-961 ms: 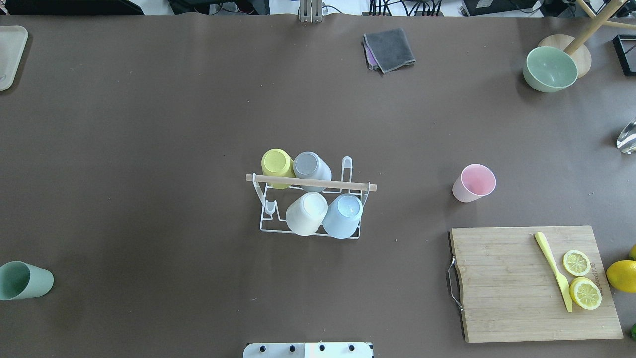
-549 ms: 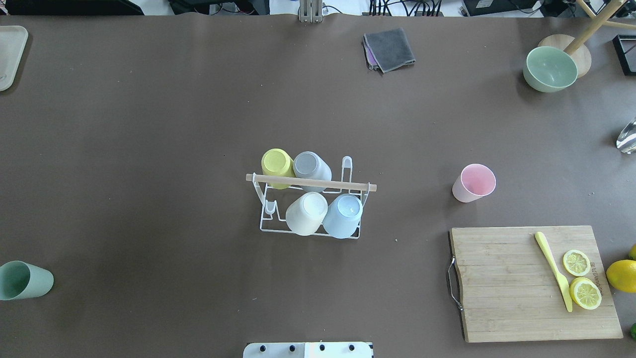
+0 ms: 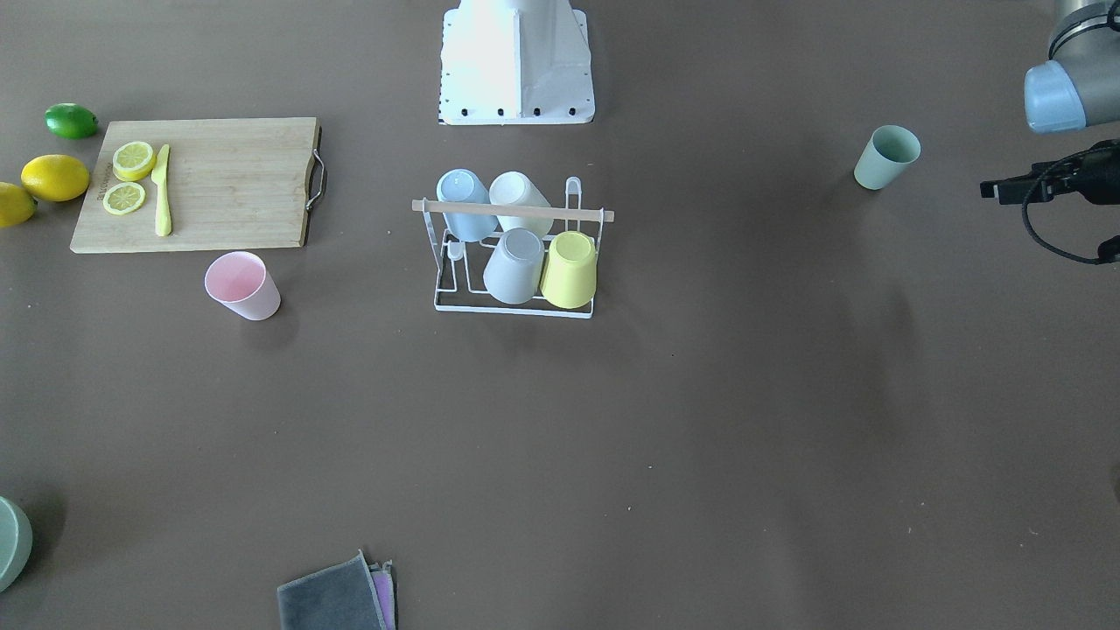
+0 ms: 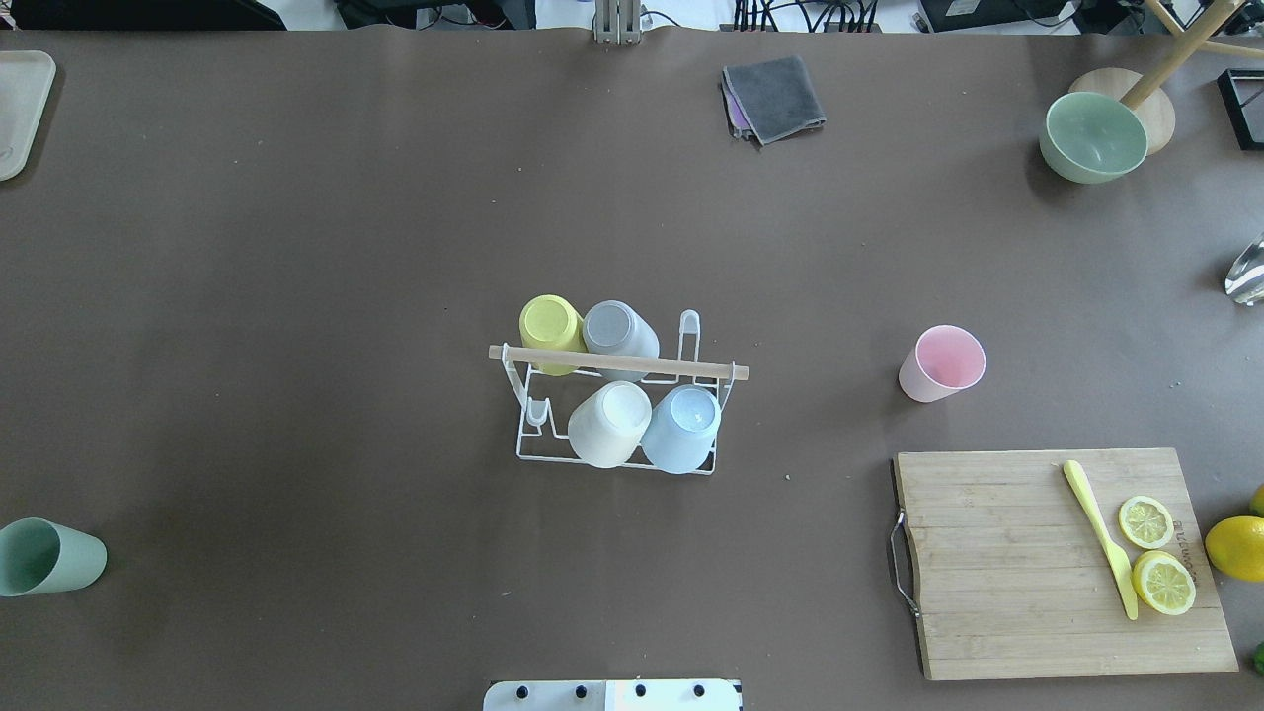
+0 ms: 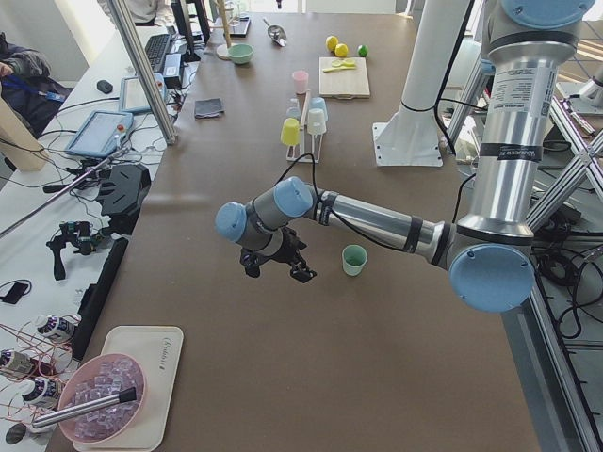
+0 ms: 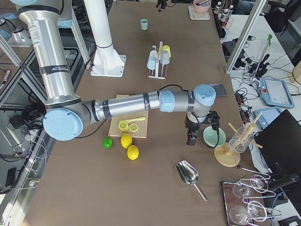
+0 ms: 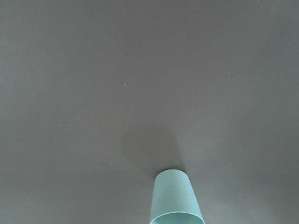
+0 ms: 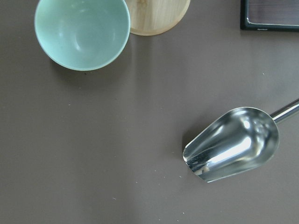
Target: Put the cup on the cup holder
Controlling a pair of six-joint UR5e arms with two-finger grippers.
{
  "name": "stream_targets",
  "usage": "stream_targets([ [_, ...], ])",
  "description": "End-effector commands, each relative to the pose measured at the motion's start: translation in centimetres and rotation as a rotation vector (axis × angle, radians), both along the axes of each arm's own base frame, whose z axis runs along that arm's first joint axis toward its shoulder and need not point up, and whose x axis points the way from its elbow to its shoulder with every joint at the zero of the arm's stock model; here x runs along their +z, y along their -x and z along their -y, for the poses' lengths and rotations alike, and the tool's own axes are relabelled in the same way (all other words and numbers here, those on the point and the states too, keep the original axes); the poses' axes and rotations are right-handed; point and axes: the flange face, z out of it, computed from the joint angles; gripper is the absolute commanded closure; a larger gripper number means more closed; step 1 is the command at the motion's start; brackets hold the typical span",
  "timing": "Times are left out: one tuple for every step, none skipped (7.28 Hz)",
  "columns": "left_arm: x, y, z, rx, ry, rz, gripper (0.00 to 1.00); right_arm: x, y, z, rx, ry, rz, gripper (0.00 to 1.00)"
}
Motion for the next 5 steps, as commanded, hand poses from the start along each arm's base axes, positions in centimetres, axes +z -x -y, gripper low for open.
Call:
stream_targets([
  [2.4,-2.4,-0.3,0.021,0.054,-0.040,0.02,-4.2,4.3,1.7,0.006,0.023,0.010,0.00],
  [3.6,-3.0,-0.5,0.028,0.061,-0.073,0.02,-4.8,5.3,1.9,-0.009,0.009,0.012,0.00],
  [4.1,-3.4,-0.6,0.030,0.068,-0.085,0.02,-5.1,6.7,1.8,-0.033,0.002,0.018,0.00],
  [4.3,-4.0,-0.7,0.035,0.072,-0.096,0.02,-5.1,8.4,1.7,-0.060,0.012,0.046,0.00],
  [4.3,-4.5,-0.7,0.036,0.069,-0.119,0.02,-6.6,9.6,2.1,-0.076,-0.002,0.054,0.00],
])
